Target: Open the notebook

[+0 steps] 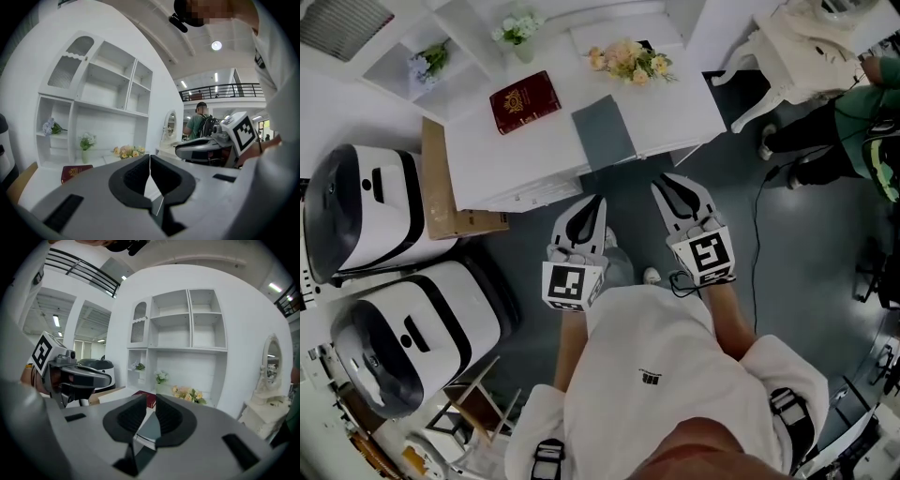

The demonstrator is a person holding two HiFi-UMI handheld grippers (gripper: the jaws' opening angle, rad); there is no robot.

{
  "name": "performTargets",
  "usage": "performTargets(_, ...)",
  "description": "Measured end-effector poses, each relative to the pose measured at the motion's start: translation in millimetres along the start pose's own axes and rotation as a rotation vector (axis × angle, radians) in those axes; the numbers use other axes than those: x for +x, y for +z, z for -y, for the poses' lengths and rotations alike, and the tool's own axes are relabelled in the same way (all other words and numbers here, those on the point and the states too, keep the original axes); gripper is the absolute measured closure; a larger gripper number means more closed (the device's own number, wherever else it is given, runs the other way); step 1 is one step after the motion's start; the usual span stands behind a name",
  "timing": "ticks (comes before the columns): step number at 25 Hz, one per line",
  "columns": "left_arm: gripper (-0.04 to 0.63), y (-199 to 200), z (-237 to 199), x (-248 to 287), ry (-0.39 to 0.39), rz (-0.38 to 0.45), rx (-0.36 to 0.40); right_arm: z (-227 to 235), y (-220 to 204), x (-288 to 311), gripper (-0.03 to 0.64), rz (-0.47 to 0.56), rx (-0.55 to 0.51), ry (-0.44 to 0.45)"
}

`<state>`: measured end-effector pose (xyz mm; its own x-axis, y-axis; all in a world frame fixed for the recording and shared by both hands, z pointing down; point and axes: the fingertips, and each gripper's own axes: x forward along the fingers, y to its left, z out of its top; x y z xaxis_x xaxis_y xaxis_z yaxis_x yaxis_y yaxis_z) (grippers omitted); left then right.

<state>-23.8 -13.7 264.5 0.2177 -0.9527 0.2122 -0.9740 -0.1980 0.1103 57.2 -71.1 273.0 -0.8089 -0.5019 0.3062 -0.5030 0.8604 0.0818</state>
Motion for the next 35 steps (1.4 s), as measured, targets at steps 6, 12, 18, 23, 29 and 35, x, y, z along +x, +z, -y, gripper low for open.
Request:
performTargets(6, 0.595, -11.2, -27.9, 20.7, -0.069, -0.021, -0.014, 2.1, -7.9, 32.2, 0.571, -0.045, 0.02, -0.045)
performTargets(12, 0.595, -23.6, -48.7, 44.2, -0.136, -0.049, -0.015, 0.7, -22.6, 62.1, 0.572, -0.095, 0.053, -0.084)
performTargets(18, 0.595, -43.0, -58.5, 65.6, -0.196, -0.08, -0.021, 10.5, -46.8, 81.8, 0.575, -0.138, 0.1, -0.135)
performTargets(23, 0.595, -60.8, -58.9, 82.8, -0.235, -0.115, -0.02, 18.4, -68.5, 90.8, 0.575, -0.169, 0.127, -0.153)
performTargets(29, 0.595, -76.7, -57.2, 101.3, -0.262, -0.138, -0.013, 25.3, -95.1, 102.3, 0.575, -0.201, 0.158, -0.15)
performTargets(35, 0.595, -98.8, -60.1, 122.1, -0.27, -0.173, -0.011, 33.9, -118.2, 122.8, 0.575, -0.223, 0.176, -0.134)
